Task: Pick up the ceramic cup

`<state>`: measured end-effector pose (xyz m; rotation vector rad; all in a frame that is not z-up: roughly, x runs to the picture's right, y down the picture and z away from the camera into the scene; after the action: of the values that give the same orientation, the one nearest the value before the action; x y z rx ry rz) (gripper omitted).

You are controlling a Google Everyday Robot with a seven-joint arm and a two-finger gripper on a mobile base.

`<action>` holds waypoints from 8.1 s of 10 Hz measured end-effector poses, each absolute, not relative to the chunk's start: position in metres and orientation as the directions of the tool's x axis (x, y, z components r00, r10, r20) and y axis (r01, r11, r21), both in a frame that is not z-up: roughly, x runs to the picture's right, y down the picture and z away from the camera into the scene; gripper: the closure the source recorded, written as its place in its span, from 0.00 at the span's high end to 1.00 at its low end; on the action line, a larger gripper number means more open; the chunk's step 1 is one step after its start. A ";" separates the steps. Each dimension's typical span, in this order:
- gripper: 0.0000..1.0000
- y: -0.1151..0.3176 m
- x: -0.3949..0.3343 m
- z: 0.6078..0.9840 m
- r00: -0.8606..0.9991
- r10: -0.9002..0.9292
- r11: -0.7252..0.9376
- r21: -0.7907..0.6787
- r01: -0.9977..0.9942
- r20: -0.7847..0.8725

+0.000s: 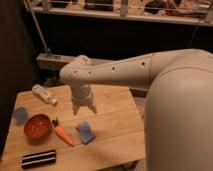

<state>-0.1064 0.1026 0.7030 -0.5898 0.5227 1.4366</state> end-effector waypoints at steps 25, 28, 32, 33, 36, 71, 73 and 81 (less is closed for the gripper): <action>0.65 0.103 -0.106 0.703 0.071 0.752 0.041 -0.061 -0.997 -0.655; 0.65 0.098 -0.112 0.707 0.076 0.756 0.063 -0.043 -0.997 -0.650; 0.65 0.076 -0.215 0.717 0.264 0.757 0.233 -0.130 -0.964 -0.597; 0.65 0.074 -0.232 0.718 0.295 0.752 0.258 -0.147 -0.955 -0.590; 0.65 0.066 -0.307 0.735 0.397 0.734 0.325 -0.228 -0.918 -0.551; 0.00 0.031 -0.423 0.758 0.672 0.659 0.526 -0.431 -0.733 -0.338; 0.00 0.027 -0.401 0.747 0.657 0.658 0.519 -0.410 -0.750 -0.367; 0.00 0.005 -0.292 0.759 0.490 0.732 0.312 -0.407 -0.858 -0.473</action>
<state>-0.2917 0.0052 0.7593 -0.6748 0.2148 1.0599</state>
